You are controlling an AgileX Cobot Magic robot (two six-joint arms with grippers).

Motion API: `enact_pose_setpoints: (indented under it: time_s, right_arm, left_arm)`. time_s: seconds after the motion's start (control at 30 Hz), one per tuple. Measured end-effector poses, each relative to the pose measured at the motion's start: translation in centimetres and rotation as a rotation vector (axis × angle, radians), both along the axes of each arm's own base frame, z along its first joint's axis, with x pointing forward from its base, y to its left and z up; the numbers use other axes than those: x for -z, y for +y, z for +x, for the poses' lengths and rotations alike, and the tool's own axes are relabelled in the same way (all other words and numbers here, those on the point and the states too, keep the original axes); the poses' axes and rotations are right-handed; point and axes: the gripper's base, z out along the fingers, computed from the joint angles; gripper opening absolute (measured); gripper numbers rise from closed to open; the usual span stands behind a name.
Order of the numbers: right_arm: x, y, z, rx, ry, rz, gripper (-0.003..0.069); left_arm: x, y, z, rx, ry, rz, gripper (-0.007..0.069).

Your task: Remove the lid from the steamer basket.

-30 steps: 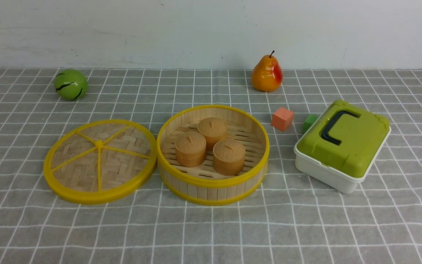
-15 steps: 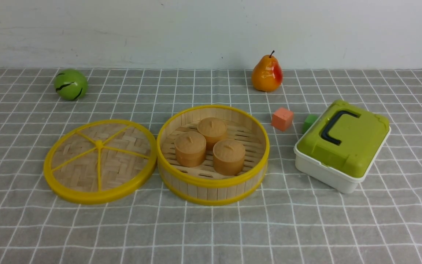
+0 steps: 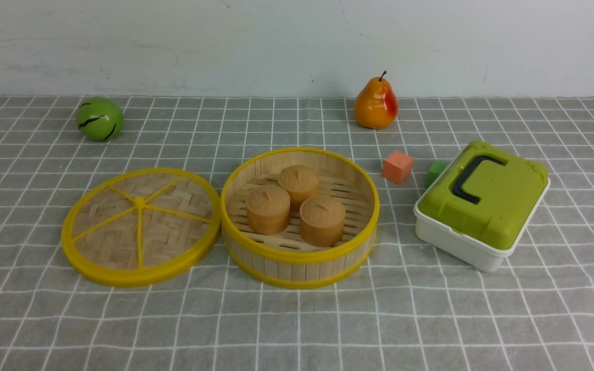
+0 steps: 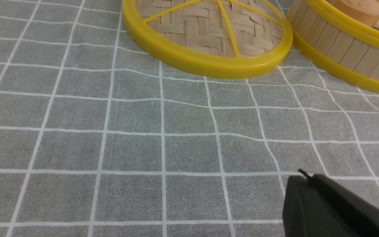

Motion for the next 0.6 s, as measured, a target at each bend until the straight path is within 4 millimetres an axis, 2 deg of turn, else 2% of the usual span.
enact_pose_setpoints:
  time_s: [0.6]
  right_arm:
    - [0.00,0.00,0.00,0.000,0.000,0.000,0.0241]
  left_arm:
    - [0.00,0.00,0.00,0.000,0.000,0.001,0.0008]
